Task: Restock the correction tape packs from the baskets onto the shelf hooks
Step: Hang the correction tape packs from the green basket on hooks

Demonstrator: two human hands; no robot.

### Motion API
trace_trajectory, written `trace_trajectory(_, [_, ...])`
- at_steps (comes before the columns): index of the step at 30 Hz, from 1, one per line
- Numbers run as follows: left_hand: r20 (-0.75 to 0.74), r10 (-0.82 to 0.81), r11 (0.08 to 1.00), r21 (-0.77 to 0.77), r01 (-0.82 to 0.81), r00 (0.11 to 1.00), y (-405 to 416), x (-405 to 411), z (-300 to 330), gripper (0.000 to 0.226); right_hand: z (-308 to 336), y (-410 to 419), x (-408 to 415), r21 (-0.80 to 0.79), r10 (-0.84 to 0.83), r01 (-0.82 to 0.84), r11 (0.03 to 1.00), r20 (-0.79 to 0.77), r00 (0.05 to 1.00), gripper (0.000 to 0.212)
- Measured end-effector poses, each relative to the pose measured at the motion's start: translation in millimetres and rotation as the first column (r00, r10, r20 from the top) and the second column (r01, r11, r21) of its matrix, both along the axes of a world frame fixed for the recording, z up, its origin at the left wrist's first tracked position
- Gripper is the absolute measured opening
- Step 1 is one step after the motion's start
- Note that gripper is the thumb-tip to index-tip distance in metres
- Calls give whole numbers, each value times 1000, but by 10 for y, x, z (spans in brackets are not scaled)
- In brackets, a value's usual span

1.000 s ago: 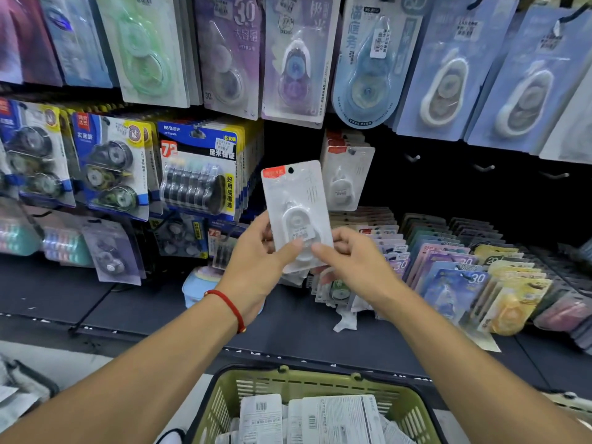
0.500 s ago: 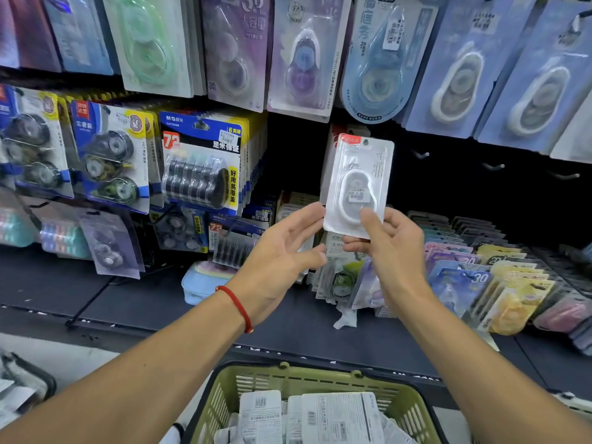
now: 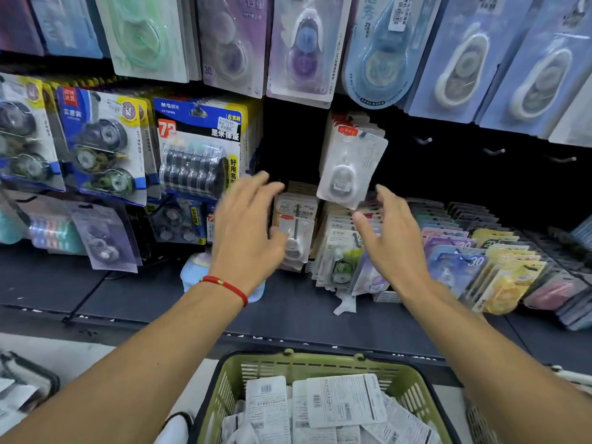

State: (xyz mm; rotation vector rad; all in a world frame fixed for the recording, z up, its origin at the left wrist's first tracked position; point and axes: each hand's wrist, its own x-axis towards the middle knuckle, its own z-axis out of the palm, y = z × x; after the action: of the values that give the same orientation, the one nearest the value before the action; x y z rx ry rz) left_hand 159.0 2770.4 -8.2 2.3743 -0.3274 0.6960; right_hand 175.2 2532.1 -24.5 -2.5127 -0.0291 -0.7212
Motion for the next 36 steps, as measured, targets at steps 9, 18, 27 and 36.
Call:
trace_trajectory(9, [-114,266,935,274,-227,957,370,213,-273,93,73,177,782,-542,17,-46,839,-57,998,60])
trace_trajectory(18, [-73,207,943,280,-179,976,490,243,-369,90,233,95,1283,-503,-28,-115,857,-267,963,69])
trace_trajectory(27, [-49,7,896,443,16,999,357,-71,-478,61,-48,-98,696,-291,136,-223,930,-289,948,37])
trace_trajectory(36, [-841,-16,657,399,640,540,328,-1373,-1983,47,-1460,171,-808,-112,168,-759,642,-945,282,40])
